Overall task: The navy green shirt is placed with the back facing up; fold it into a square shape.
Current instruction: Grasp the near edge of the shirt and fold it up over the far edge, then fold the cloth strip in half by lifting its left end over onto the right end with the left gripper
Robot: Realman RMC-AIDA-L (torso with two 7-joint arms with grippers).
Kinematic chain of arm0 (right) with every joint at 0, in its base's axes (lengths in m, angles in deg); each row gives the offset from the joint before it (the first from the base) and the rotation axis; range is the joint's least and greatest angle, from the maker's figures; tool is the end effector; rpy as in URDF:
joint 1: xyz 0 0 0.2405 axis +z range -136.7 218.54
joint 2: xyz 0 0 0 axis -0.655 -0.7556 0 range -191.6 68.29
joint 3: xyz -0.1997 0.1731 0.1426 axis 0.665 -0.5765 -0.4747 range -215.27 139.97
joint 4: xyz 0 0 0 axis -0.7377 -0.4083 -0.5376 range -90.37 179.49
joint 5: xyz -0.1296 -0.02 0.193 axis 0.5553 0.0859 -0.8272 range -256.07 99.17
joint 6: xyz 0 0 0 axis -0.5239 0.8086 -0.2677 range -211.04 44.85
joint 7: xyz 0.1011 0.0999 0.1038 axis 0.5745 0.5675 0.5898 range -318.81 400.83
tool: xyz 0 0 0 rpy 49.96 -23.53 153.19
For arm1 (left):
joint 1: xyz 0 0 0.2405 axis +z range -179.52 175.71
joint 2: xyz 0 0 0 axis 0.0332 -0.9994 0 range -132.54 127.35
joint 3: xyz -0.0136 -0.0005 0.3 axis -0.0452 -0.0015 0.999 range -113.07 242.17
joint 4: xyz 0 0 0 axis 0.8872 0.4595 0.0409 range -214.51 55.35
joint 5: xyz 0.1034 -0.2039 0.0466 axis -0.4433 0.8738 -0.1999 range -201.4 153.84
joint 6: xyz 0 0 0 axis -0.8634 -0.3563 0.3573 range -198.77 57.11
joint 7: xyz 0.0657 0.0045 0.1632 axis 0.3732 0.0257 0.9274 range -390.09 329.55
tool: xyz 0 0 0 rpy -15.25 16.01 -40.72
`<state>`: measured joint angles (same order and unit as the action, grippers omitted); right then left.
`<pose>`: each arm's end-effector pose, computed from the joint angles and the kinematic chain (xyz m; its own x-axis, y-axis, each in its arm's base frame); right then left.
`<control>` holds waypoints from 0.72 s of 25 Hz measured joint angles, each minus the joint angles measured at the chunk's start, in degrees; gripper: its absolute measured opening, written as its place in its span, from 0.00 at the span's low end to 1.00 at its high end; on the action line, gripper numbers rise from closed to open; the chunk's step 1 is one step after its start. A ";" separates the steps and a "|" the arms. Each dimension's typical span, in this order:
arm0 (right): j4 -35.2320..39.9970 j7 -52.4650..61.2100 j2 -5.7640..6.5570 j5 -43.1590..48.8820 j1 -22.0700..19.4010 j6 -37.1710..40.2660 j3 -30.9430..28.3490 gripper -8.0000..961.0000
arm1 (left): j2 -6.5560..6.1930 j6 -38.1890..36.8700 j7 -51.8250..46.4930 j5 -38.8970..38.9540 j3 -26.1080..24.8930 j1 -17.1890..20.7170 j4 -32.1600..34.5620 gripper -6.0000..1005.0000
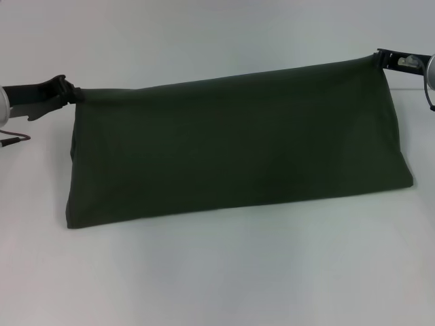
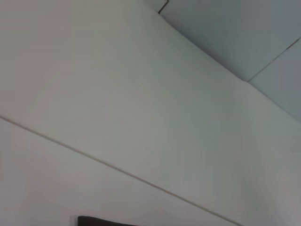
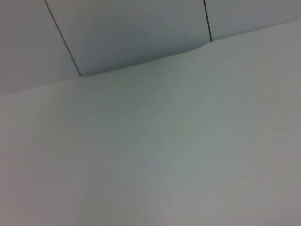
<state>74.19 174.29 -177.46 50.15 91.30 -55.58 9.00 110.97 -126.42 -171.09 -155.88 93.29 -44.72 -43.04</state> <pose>0.2798 0.5757 0.0017 0.4583 -0.5424 -0.7041 -0.8680 -0.1028 -0.4858 -0.3330 0.5157 0.0393 0.1016 0.6749 0.7309 0.9913 -0.0073 -0.1311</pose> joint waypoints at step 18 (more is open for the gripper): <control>-1.02 0.12 2.26 3.78 1.29 -3.59 1.83 0.21 | 1.45 3.63 2.48 0.34 -0.13 -1.63 -0.86 0.10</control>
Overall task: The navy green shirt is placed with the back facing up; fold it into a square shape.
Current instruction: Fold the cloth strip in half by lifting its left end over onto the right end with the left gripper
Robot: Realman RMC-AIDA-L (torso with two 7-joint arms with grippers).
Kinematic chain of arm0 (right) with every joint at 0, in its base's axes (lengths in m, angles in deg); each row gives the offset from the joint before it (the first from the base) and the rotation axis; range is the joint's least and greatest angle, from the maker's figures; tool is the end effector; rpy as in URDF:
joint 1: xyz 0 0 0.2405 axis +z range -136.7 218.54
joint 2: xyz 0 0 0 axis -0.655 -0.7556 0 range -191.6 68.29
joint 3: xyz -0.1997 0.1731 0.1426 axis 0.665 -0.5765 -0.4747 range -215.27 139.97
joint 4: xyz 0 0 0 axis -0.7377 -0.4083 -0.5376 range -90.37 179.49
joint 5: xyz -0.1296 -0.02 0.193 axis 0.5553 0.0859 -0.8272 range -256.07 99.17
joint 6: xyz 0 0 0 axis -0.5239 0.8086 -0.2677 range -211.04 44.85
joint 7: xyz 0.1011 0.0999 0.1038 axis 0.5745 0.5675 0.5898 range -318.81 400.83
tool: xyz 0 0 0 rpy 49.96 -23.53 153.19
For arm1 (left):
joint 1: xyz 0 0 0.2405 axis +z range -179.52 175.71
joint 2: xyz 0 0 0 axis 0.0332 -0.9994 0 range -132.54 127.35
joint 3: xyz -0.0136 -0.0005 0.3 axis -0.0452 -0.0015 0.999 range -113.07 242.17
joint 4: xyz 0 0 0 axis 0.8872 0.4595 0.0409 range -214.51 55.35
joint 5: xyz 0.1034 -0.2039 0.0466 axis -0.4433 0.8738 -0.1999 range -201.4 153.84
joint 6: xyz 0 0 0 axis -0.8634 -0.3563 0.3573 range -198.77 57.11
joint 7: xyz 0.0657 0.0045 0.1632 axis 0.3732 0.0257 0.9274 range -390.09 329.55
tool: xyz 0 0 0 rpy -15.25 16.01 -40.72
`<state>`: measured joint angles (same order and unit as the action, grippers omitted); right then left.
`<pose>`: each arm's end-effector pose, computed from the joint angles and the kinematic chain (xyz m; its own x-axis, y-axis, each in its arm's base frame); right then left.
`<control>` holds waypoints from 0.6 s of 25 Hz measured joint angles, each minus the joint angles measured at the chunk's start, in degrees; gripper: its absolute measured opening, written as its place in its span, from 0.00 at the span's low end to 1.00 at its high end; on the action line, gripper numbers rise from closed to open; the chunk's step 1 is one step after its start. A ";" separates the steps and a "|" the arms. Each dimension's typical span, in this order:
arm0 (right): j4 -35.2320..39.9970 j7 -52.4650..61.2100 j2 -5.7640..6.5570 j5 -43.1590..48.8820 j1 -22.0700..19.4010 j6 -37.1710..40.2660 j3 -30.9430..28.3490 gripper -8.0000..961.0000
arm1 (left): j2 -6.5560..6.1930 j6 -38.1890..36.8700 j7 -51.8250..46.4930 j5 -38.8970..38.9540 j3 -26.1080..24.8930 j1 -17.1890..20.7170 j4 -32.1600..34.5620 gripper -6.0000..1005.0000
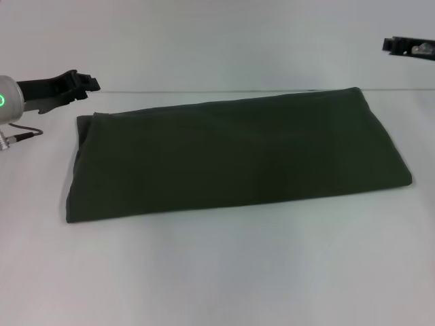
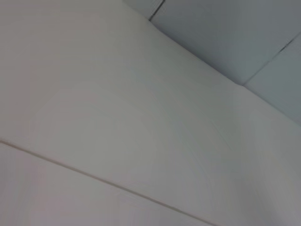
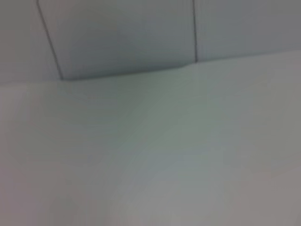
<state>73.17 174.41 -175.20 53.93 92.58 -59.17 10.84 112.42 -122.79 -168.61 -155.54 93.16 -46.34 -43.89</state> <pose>0.2815 0.5891 0.0259 0.5536 -0.5062 -0.6613 -0.7987 -0.0979 -0.5937 -0.3216 0.5257 0.0275 0.1390 0.6532 0.7443 0.9870 -0.0302 -0.1577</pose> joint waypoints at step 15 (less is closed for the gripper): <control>16.80 1.87 -2.26 -16.20 -23.42 32.51 -8.31 0.76 | -1.04 -30.42 -0.68 17.71 -1.49 17.44 4.22 0.65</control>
<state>89.97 176.28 -177.46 37.73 69.16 -26.65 2.53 111.38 -153.21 -169.29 -137.83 91.68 -28.90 -39.68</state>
